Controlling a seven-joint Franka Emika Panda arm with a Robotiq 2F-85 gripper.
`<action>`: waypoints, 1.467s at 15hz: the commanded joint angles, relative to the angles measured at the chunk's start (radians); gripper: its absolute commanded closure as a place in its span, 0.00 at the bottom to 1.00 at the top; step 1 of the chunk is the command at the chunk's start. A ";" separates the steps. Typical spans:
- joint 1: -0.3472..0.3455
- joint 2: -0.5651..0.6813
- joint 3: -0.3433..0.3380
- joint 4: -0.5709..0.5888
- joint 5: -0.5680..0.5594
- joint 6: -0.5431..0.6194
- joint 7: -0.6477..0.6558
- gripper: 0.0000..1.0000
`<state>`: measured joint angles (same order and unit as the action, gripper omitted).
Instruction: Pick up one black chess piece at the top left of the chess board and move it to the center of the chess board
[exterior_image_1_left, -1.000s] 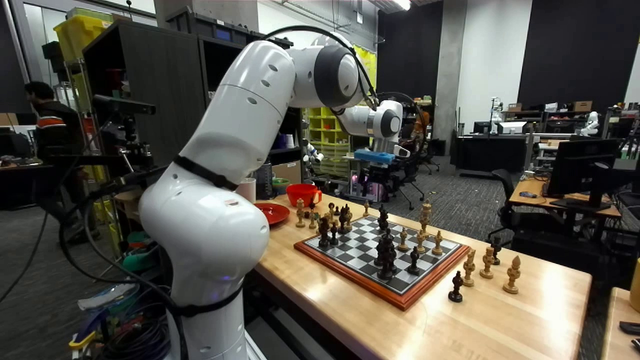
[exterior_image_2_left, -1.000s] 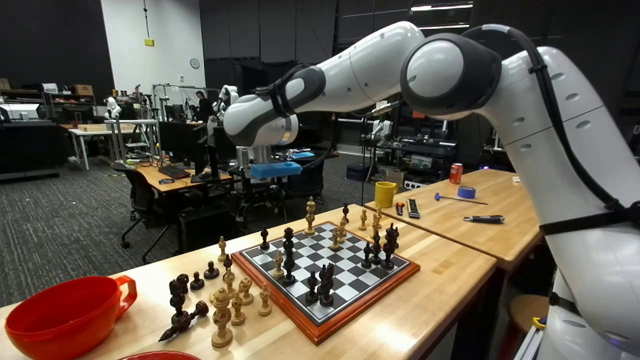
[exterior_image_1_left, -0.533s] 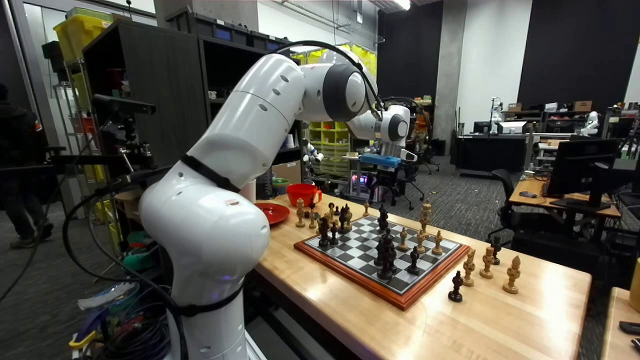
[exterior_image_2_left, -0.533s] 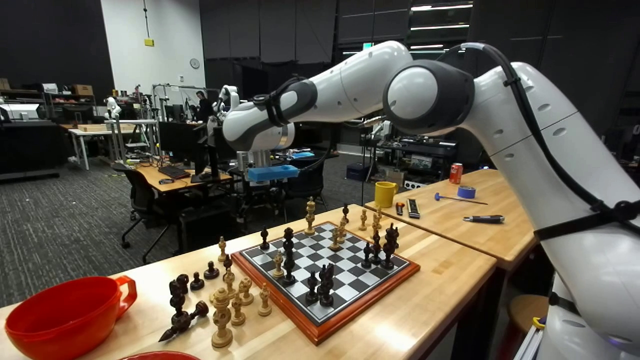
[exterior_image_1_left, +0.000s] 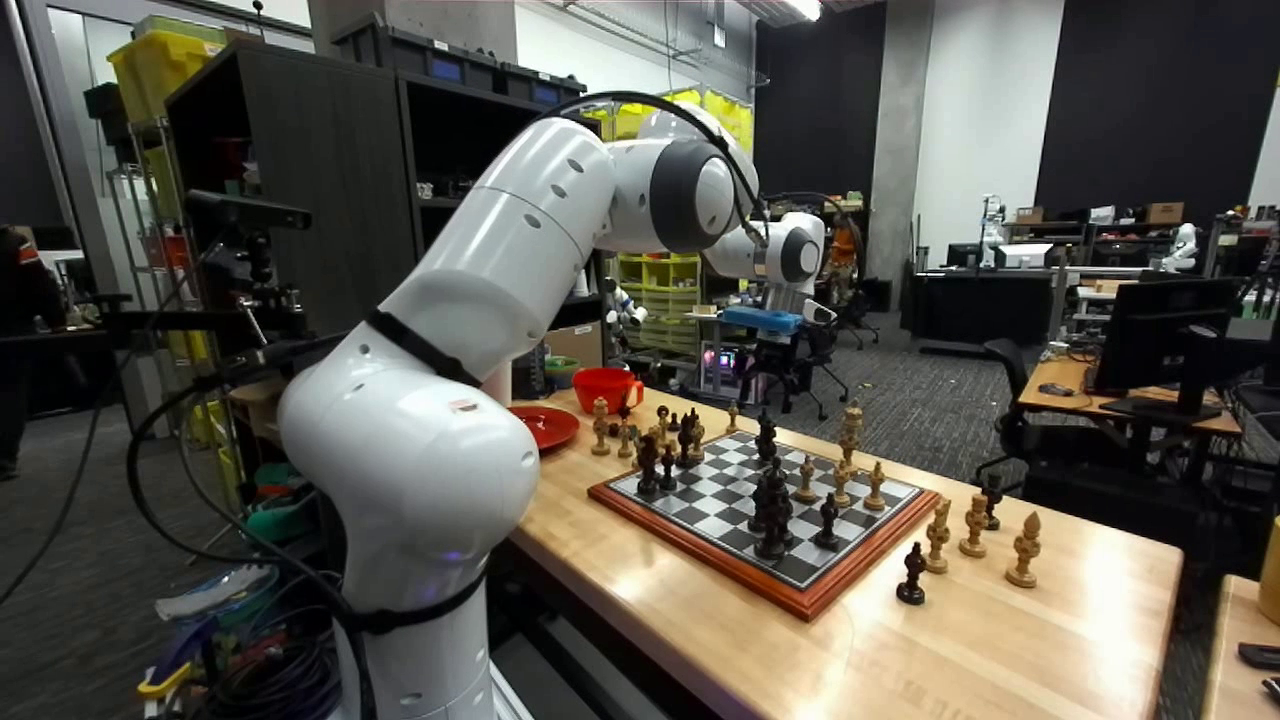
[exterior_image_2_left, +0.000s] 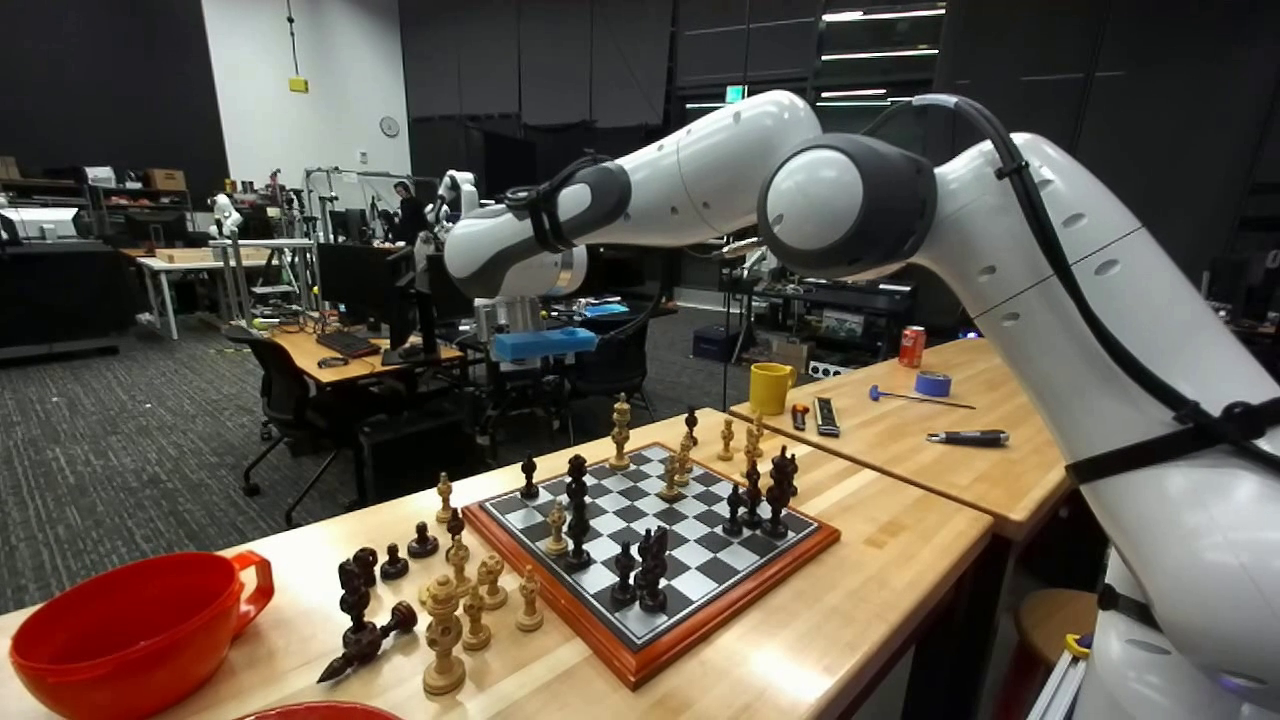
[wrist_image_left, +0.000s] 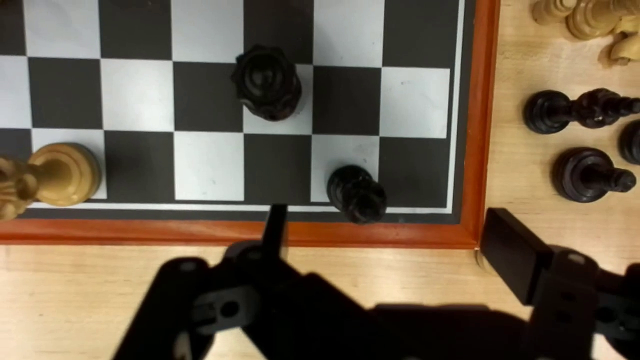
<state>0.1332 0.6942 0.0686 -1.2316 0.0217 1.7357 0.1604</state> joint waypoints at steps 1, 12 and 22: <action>0.002 0.020 -0.009 0.030 0.019 -0.041 0.025 0.32; -0.005 -0.010 -0.011 0.014 0.036 -0.059 0.027 0.94; -0.048 -0.261 0.016 -0.070 0.093 -0.206 -0.120 0.94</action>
<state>0.1171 0.5575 0.0696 -1.2148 0.0792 1.5992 0.1150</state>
